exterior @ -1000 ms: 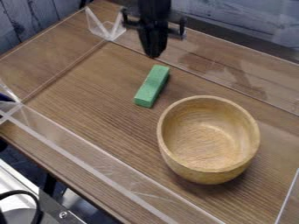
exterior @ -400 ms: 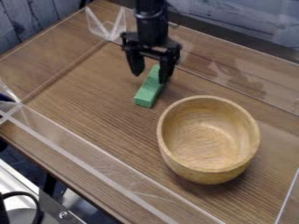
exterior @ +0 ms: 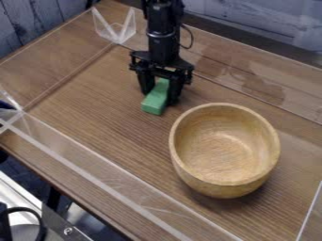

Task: Put the green block in the brown bowl

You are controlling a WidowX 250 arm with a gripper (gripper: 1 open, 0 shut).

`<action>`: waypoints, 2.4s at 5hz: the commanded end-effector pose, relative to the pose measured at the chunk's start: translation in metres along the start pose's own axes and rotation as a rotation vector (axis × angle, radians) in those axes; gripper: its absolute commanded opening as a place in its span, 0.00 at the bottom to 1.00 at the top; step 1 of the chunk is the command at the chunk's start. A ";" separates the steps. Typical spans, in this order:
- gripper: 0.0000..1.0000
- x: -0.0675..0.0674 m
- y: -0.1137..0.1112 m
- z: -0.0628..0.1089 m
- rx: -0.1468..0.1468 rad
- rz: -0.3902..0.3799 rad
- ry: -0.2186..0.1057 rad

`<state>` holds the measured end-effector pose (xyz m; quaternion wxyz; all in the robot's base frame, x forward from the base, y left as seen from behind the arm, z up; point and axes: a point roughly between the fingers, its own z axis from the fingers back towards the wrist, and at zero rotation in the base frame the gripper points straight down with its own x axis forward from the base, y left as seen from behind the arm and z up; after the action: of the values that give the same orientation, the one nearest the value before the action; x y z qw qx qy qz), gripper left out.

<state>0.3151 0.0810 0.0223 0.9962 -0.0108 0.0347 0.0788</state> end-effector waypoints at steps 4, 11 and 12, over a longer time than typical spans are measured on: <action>0.00 0.008 -0.006 0.085 -0.032 -0.009 -0.184; 0.00 -0.073 -0.129 0.070 -0.110 -0.282 -0.109; 0.00 -0.077 -0.142 0.063 -0.112 -0.295 -0.097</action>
<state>0.2587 -0.0681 0.0792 0.9957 -0.0642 0.0073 -0.0665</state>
